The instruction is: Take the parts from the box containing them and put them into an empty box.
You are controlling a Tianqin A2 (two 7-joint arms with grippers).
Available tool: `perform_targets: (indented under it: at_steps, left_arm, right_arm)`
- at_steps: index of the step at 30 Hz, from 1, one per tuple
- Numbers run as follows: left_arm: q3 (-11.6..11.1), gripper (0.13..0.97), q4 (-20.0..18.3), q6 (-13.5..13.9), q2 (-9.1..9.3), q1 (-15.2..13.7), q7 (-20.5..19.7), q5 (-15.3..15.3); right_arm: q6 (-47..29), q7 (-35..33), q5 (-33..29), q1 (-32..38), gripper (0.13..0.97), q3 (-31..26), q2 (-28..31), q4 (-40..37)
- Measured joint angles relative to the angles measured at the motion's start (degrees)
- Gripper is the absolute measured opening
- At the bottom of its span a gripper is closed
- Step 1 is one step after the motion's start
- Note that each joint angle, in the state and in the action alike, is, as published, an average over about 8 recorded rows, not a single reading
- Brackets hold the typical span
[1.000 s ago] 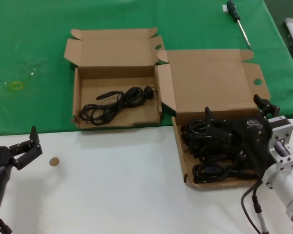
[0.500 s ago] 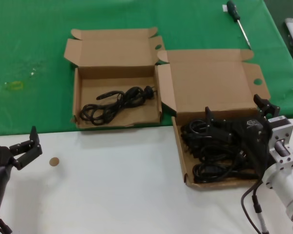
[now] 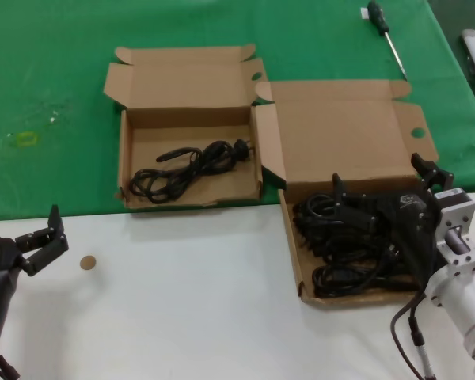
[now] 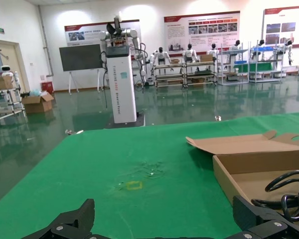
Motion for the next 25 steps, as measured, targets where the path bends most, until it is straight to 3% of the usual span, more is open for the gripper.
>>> perform_targets:
  at_steps: [25]
  left_arm:
    - [0.0, 0.966, 0.0, 0.0, 0.00, 0.0, 0.0, 0.0]
  right_arm:
    - [0.0, 0.0, 0.0, 0.0, 0.966, 0.0, 0.0, 0.0]
